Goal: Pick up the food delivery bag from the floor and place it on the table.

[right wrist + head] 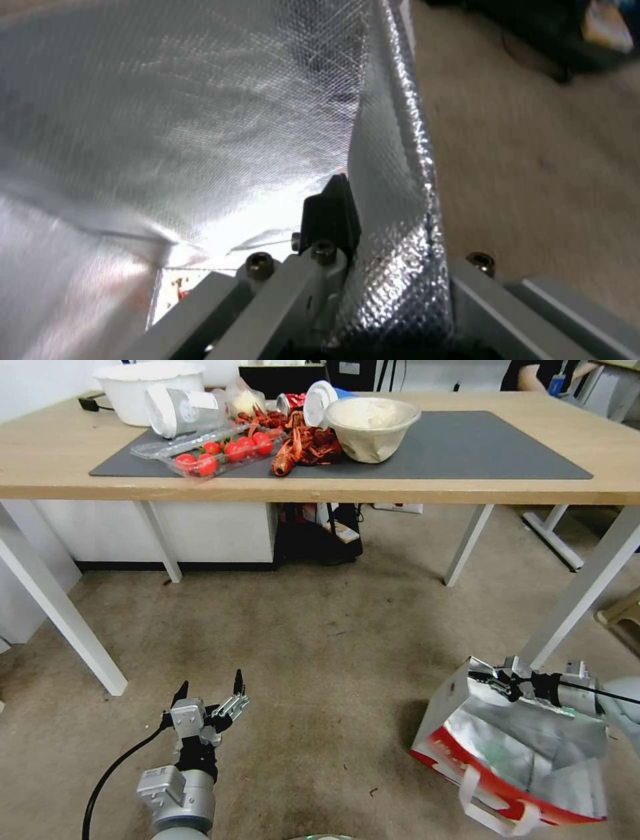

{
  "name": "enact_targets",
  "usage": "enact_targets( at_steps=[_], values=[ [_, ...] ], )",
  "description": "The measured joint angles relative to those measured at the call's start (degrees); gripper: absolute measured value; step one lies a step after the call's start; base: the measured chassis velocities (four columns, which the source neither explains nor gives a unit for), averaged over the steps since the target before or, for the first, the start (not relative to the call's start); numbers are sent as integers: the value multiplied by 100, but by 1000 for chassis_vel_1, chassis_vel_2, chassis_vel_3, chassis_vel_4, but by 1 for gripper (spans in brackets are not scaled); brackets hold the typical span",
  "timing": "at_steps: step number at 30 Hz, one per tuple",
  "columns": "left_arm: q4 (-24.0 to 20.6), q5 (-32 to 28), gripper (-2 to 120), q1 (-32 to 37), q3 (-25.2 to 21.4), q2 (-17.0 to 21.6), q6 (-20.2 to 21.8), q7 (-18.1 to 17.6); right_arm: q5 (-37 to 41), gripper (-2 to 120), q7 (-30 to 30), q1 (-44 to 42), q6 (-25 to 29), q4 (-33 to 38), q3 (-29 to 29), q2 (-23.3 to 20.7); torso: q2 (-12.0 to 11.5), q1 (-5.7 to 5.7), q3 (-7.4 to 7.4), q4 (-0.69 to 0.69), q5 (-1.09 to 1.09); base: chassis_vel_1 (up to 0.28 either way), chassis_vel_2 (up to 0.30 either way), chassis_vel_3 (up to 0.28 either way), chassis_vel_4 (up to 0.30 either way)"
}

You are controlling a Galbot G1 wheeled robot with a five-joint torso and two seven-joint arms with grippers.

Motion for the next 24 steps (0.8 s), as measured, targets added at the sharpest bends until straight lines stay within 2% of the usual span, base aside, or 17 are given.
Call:
enact_targets(
  at_steps=[2, 4, 5, 8, 9, 12, 13, 16, 24],
  values=[
    [-8, 4, 100, 0, 0, 1, 18, -7, 116, 0, -30, -182, -56, 221, 132, -32, 0, 0, 0, 1, 0, 0, 0, 0, 0],
    [-37, 0, 100, -8, 0, 0, 86, -33, 466, 0, -58, -614, -206, 786, 373, -129, 0, 0, 0, 1, 0, 0, 0, 0, 0],
    [-37, 0, 100, -8, 0, 0, 86, -33, 466, 0, -58, -614, -206, 786, 373, -129, 0, 0, 0, 1, 0, 0, 0, 0, 0],
    [-72, -1, 100, -11, 5, -7, 138, -59, 906, 0, -151, -1232, -427, 1571, 729, -287, 0, 0, 0, 2, 0, 0, 0, 0, 0],
    [-72, -1, 100, -11, 5, -7, 138, -59, 906, 0, -151, -1232, -427, 1571, 729, -287, 0, 0, 0, 2, 0, 0, 0, 0, 0],
    [-99, 13, 100, 12, 6, -8, 192, -74, 1443, 0, -238, -1728, -631, 2124, 1033, -454, 0, 0, 0, 0, 0, 0, 0, 0, 0],
    [-99, 13, 100, 12, 6, -8, 192, -74, 1443, 0, -238, -1728, -631, 2124, 1033, -454, 0, 0, 0, 0, 0, 0, 0, 0, 0],
    [-133, 20, 100, 16, 4, -10, 196, -75, 2084, 0, -372, -2063, -890, 2608, 1323, -619, 1, 0, 0, 1, -1, 0, 0, 0, 0],
    [-230, 0, 100, 15, 11, -56, 258, -58, 2965, 0, -451, -2168, -1095, 3146, 1420, -693, 1, 0, 0, 1, 0, 0, 0, 0, 0]
  ],
)
